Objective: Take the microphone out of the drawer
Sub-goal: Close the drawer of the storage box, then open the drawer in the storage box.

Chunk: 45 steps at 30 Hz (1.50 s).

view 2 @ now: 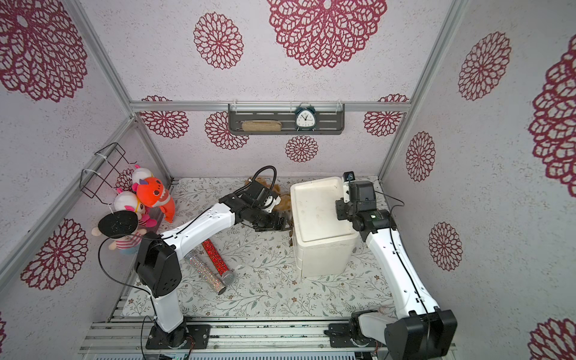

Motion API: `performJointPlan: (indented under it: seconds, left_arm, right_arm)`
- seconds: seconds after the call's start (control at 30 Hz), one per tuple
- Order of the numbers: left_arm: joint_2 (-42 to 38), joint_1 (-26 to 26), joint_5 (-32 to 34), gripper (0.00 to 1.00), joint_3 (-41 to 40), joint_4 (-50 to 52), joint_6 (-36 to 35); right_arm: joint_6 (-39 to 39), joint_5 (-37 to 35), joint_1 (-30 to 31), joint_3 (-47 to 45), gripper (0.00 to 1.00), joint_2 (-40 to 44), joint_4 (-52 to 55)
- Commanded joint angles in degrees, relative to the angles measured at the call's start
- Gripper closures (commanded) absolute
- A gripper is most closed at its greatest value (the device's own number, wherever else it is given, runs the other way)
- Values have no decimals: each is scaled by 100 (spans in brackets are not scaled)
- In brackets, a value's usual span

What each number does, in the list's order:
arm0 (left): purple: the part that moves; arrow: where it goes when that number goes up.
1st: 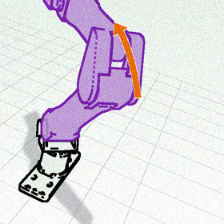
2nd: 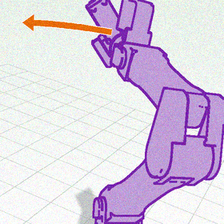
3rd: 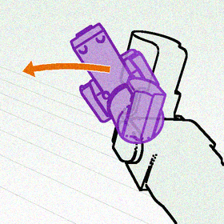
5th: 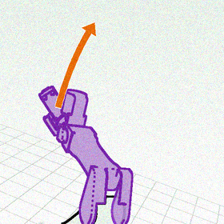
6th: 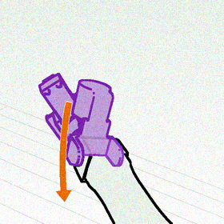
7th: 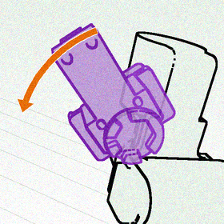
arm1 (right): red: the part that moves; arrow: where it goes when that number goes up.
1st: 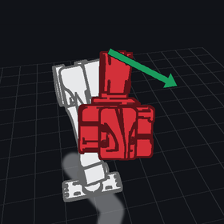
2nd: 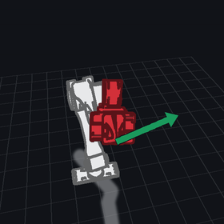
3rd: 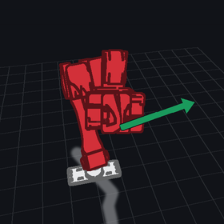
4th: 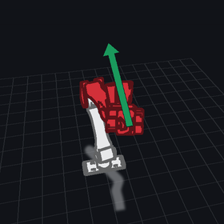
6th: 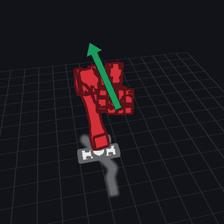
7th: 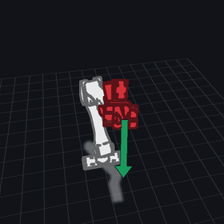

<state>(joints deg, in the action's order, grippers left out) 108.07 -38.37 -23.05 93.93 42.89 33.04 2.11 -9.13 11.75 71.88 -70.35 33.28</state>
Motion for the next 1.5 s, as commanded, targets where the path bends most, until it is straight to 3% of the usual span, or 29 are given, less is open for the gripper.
performJointPlan:
  seconds: [0.0, 0.27, 0.77, 0.83, 0.9, 1.13, 1.47]
  left_arm:
    - [-17, -127, -255, 3, 114, -285, -102]
    - [-317, -14, -120, 3, -452, -365, -53]
    - [-573, 378, -363, 1, -1824, -1767, 504]
    - [-575, 501, -504, 10, -2102, -2262, 819]
    - [-624, 621, -559, 14, -2417, -2878, 1162]
    - [-528, 695, -808, 17, -2981, -4352, 1726]
    - [-61, 675, -1197, 31, -3566, -6681, 2882]
  right_arm:
    - [-21, -360, 144, 176, 100, -103, -348]
    - [-19, -440, 135, 129, 100, -103, -374]
    - [-85, -467, 141, 13, 100, -115, -405]
    - [-74, -478, 142, -12, 100, -88, -418]
    - [-70, -468, 144, -46, 100, -77, -427]
    - [-68, -420, 144, -80, 100, -94, -461]
    - [-53, -397, 137, -147, 100, -76, -497]
